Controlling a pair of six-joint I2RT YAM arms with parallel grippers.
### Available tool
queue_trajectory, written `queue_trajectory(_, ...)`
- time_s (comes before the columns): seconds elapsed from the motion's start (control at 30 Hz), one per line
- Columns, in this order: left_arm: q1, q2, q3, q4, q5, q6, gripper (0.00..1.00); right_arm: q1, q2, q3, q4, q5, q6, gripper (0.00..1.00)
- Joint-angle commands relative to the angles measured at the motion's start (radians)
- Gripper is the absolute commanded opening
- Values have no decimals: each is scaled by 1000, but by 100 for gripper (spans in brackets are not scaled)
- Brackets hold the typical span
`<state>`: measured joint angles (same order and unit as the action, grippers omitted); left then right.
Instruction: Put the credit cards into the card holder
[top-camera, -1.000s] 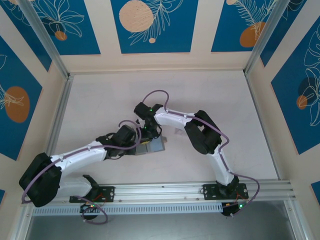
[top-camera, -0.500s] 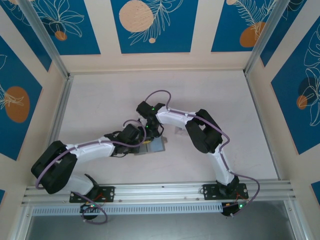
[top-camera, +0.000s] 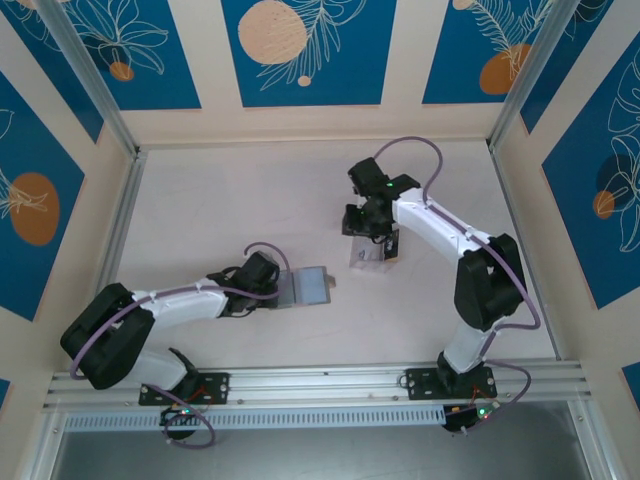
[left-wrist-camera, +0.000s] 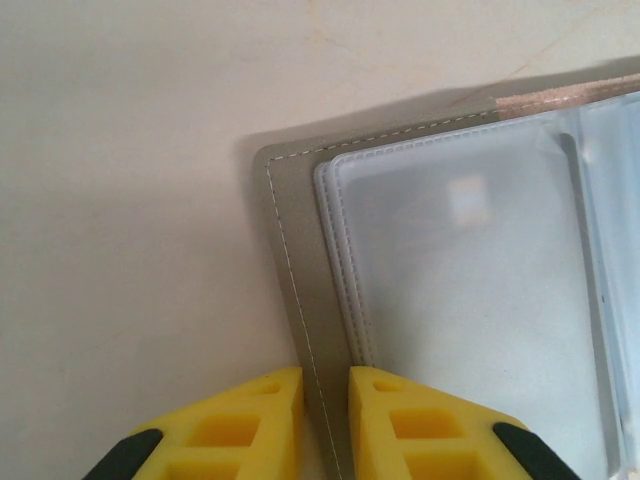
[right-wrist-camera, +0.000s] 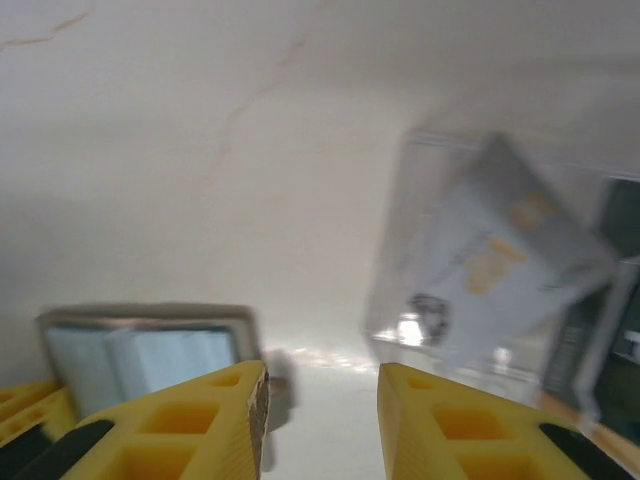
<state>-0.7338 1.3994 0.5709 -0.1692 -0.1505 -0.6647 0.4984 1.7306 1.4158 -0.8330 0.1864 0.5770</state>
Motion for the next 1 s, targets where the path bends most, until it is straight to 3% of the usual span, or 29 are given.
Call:
queue_trajectory(0.0,7,36,-34,-50,15,-4,18,-20,0,-53,-46,78,35,36)
queue_trajectory(0.2,7,35,-37,-50,22,-8,18,-44,-40,-129,-21,112,73,38)
queue_trajectory(0.43,7,33,-32,-55,28,-13,18,-78,-34,-159,47,53,59,39)
queue_trajectory(0.97,7,17,-17,-84,22,-12,17,-109,38,-155,144,-52,46,30)
